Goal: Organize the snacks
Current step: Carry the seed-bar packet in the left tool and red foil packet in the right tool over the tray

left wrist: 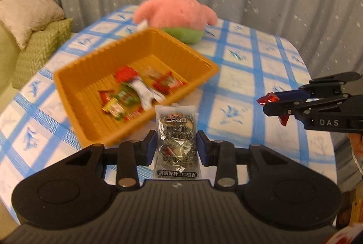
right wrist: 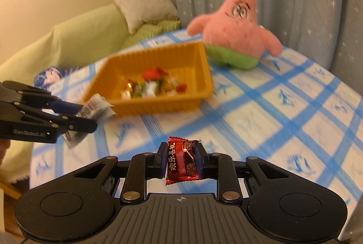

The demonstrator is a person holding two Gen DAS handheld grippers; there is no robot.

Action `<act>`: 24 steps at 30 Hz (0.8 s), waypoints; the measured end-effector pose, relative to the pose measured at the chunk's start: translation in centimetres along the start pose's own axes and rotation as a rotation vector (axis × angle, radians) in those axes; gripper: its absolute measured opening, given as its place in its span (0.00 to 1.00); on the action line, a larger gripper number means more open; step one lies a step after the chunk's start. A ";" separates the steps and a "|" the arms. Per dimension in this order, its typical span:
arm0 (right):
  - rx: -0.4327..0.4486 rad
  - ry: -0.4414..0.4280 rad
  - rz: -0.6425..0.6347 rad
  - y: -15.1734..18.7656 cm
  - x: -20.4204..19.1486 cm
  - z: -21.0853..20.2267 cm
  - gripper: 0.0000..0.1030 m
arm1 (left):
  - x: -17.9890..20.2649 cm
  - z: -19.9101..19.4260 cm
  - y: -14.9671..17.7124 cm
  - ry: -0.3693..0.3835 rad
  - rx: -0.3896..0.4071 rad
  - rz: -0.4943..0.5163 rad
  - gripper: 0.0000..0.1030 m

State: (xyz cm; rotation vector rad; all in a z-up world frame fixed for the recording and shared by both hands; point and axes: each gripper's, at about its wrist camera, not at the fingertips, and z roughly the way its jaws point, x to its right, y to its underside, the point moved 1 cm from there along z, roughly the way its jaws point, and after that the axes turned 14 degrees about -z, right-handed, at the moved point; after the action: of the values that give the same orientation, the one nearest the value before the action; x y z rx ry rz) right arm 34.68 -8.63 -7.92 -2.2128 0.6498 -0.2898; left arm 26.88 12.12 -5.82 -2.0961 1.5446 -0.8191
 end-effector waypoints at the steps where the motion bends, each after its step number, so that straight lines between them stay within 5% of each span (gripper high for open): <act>1: 0.010 -0.004 0.004 -0.6 -0.2 0.3 0.25 | -0.5 -0.1 -0.4 -0.005 0.009 -0.004 0.33; 14: 0.071 0.017 0.031 -7.1 -0.6 5.8 0.25 | -6.4 1.0 -6.5 -0.084 0.090 -0.050 0.33; 24: 0.083 0.068 0.062 -10.4 1.3 9.9 0.25 | -9.9 5.0 -9.5 -0.138 0.067 -0.091 0.33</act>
State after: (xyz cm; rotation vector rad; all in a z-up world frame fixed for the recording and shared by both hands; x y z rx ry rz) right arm 43.51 2.71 -6.57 -2.1067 0.7291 -0.3551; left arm 34.87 24.37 -5.71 -2.1387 1.3414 -0.7298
